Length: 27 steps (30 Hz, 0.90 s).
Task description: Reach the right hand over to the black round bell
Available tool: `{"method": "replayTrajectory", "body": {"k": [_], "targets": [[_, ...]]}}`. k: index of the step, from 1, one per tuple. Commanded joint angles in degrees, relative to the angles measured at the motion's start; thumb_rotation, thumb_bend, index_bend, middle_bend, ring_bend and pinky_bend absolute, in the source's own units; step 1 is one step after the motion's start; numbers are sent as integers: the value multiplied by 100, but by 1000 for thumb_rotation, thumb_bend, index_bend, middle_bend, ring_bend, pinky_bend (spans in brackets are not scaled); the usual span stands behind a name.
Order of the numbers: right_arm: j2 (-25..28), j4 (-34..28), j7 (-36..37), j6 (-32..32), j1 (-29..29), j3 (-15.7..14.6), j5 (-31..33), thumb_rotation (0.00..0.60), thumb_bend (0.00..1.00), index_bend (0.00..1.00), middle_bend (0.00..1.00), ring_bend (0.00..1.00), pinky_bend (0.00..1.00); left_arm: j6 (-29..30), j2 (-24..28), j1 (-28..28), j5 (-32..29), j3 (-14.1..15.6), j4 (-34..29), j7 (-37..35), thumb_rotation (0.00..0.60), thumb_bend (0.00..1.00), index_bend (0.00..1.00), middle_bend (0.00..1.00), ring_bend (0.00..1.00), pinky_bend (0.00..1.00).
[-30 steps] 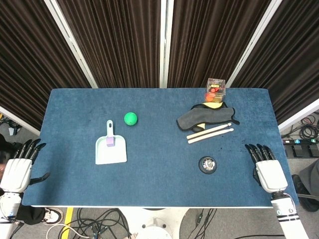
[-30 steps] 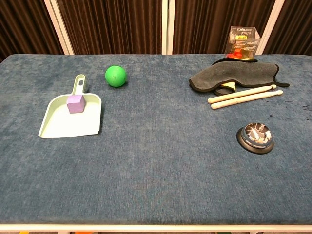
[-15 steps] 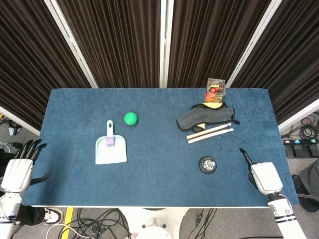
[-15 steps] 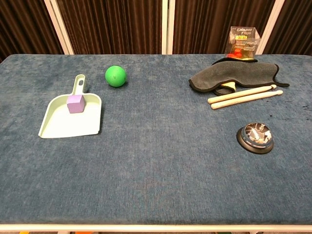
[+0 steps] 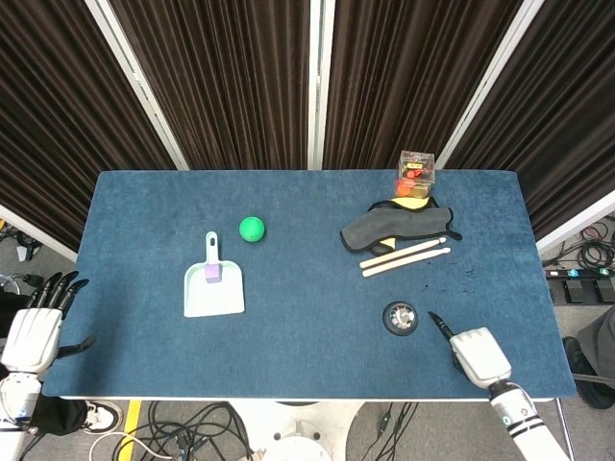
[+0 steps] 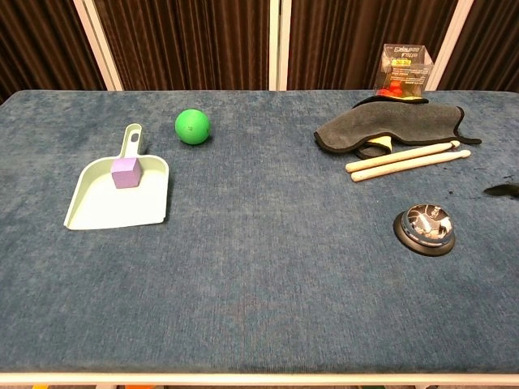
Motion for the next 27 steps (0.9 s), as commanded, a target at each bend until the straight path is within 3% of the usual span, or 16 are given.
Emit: {"method": "replayTrajectory", "body": {"k": [1,27], "targets": [[-85,-6,-92,-79,44,-20,7,600,1000,0,939,889,780,-7,-1,7,-16,0,23,-31,600,88,150,67,13,154],[-421,30,-520,-359,264,104,321,600,1000,0,939,889,779,-92,-45,36,-78,20,211,-171,600,88,149,67,13,153]]}}
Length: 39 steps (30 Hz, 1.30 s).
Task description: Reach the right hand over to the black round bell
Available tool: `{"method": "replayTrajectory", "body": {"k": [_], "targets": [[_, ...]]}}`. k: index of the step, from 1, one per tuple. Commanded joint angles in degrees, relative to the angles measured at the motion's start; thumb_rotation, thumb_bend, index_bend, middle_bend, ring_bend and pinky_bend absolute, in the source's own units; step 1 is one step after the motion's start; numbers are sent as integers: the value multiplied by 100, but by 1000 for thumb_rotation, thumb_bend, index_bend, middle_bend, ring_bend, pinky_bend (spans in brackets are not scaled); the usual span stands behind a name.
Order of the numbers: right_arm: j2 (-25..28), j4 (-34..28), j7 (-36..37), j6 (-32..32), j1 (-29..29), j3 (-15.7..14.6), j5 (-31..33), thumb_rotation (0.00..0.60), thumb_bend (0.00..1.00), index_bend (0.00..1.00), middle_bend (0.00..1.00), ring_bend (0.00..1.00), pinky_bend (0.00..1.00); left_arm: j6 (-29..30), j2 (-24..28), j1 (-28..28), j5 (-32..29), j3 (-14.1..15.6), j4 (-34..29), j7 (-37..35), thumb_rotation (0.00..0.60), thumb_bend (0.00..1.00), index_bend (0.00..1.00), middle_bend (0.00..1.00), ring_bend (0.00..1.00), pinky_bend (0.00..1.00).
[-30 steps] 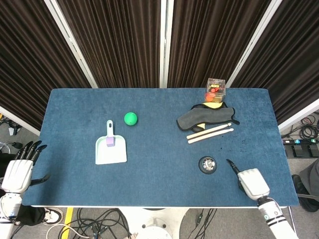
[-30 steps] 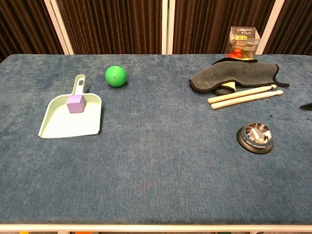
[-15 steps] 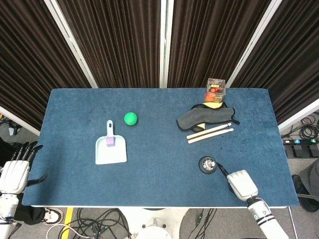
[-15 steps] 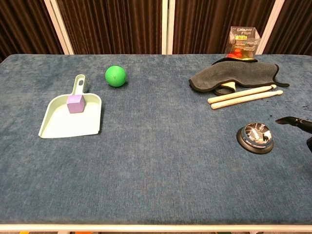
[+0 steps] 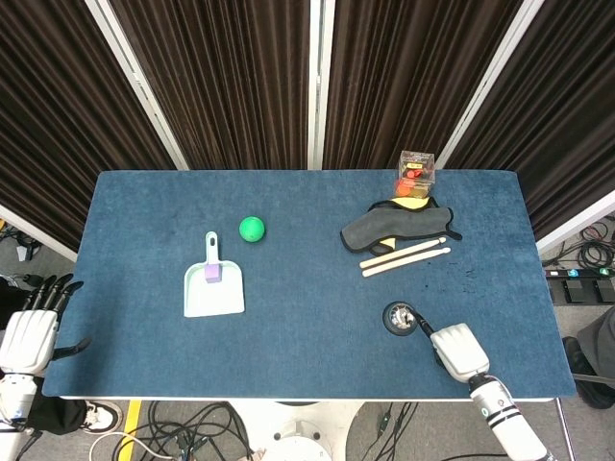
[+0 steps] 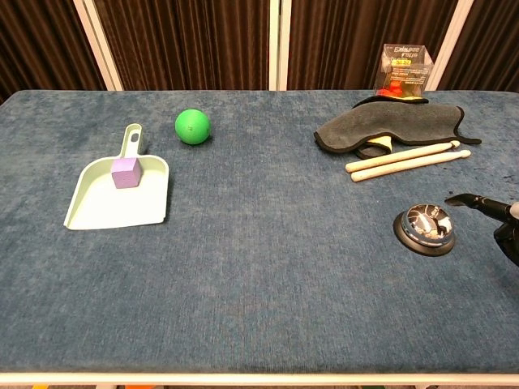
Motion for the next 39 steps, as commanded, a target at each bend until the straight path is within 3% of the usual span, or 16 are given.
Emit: {"method": "replayTrajectory", "body": {"k": [1,17,28,39], "targets": [[-14,-2,-23,-28,13,-9,23,600,1000,0,939,889,779,-2,-2,1,-5,-2,6,-5,600,88,149,66,13,153],[-191,81,-210,-247,104,-40,230,600,1000,0,939,889,779,-15,-31,31,-18,10,122,-157,600,88,150,66,13,153],[-177,24,-70,145,85,16,-15,600,1000,0,938,889,779,-15,-19,14,12,3,86,-124,600,88,150,66,13,153],[-227,68,-291,-124,85,-77,242,600,1000,0,939,889,779,-37,-3,18,-25,-6,78,-130,600,88,150,67,13,153]]}}
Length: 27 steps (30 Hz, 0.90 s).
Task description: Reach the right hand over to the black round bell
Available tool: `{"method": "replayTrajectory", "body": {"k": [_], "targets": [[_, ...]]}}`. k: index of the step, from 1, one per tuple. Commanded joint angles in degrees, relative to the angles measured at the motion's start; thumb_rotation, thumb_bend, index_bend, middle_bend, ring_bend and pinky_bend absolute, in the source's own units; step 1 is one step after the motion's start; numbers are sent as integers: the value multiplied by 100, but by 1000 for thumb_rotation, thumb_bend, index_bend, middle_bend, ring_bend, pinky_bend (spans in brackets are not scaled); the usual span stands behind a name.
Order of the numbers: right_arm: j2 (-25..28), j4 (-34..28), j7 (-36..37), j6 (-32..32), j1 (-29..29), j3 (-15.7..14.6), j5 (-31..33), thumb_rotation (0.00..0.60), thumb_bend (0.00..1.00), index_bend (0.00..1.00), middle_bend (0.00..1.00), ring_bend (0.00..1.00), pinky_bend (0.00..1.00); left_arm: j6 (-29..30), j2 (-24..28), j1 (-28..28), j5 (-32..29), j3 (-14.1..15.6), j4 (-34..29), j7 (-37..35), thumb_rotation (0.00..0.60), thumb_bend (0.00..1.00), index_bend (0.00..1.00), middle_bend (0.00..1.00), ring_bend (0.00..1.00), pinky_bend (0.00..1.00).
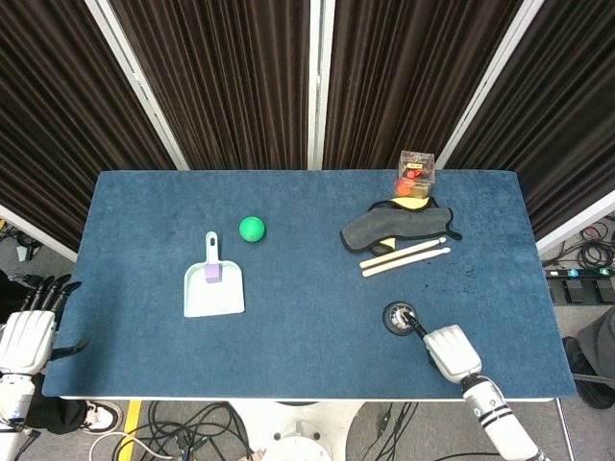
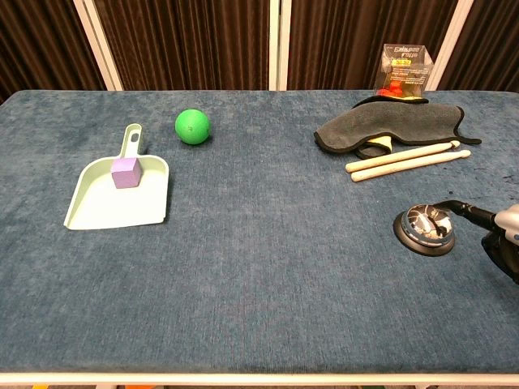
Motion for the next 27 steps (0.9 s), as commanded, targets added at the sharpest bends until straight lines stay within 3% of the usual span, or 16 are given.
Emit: {"method": "replayTrajectory", "body": {"k": [1,9,19,27], "targets": [[-2,-35,-61,-31,3,5,64,600,1000,0,938,889,779,0,-3,0,2,1,6,-5,600,88,150,66,13,153],[50,-92,107,307,-41,42,-165,600,1000,0,939,889,779,21,-5,-1,23,-3,2,-1,600,88,149,67,13,153],[-2,-28,-14,47,-34,-39,31,600,1000,0,938,889,779,-6,-9,4,0,4,12,5,600,88,149,67,13,153],[40,-76,185,397,-66,21,-227,600,1000,0,939,889,779,12,-11,1,26,4,10,2,600,88,150,67,13,153]]}}
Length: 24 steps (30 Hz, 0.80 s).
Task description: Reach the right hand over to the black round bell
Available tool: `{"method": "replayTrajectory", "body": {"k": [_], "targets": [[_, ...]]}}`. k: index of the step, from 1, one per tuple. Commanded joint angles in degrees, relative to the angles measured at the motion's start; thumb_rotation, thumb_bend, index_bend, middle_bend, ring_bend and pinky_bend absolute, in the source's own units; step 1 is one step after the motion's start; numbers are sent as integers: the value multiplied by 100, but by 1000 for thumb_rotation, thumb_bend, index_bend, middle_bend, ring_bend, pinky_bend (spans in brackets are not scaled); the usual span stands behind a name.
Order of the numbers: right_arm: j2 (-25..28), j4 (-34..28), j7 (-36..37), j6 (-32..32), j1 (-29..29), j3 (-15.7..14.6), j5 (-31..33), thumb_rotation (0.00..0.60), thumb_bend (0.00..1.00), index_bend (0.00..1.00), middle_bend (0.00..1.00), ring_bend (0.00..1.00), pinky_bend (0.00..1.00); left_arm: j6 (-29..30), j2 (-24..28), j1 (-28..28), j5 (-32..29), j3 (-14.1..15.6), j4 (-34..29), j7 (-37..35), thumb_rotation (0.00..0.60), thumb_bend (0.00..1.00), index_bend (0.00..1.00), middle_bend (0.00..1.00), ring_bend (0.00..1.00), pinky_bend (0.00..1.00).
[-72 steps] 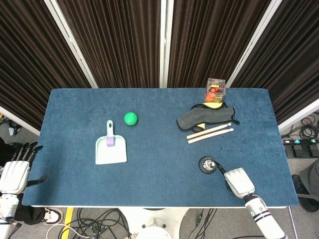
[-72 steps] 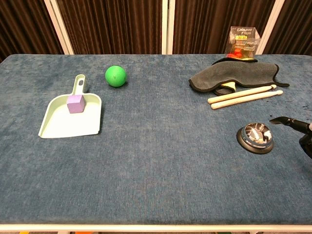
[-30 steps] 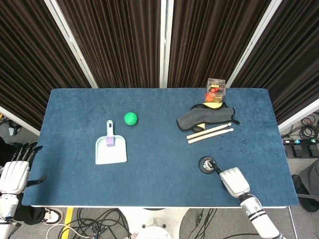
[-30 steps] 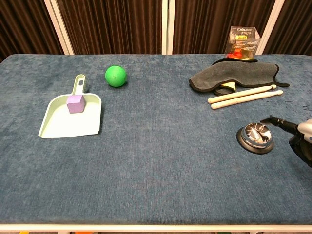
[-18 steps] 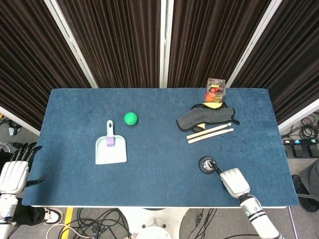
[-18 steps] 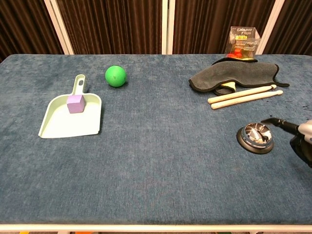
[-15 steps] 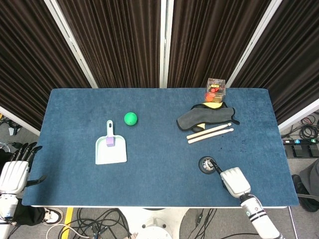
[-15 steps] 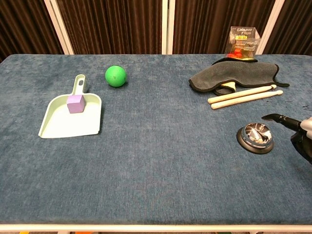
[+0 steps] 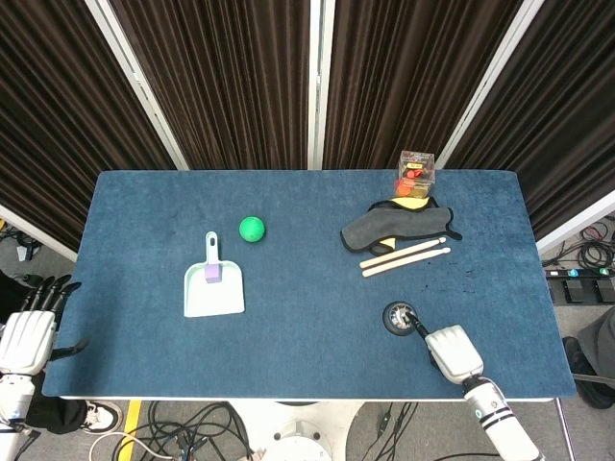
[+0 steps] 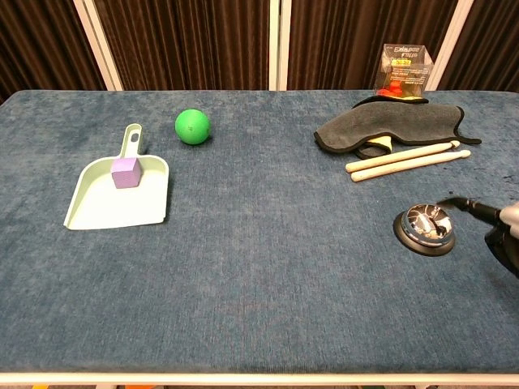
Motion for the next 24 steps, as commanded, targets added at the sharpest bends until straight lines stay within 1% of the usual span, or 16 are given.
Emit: {"method": "replayTrajectory", "body": {"k": [1,9,13,17,22,24], "targets": [[8,14,87,83,-8,13,-94,600,1000,0,939,889,779,-1,-3,-5,5,0,-4,12,600,88,150,67,13,153],[-52,79,-99,-248,5,-47,186,600,1000,0,939,889,779,-41,-7,-7,-21,5,8,5,600,88,149,67,13,153],[-14,-5,-119,-239,9,-18,226,600,1000,0,938,889,779,-32,-14,-4,-32,-8,27,-29,600,88,150,67,13,153],[65,-101,56,7,-9,17,20,600,1000,0,939,888,779,-1,-1,-4,-17,-19,6,-34,600,88,149,67,13,153],[249,-183,487,686,-65,138,-490,600,1000,0,939,889,779,10,25,-13,15,-12,-60,25,600,88,150,67,13,153],[339,-167,648,990,-101,236,-623,600,1000,0,939,889,779,8,31,-19,26,-9,-84,55,600,87,150,67,13,153]]}}
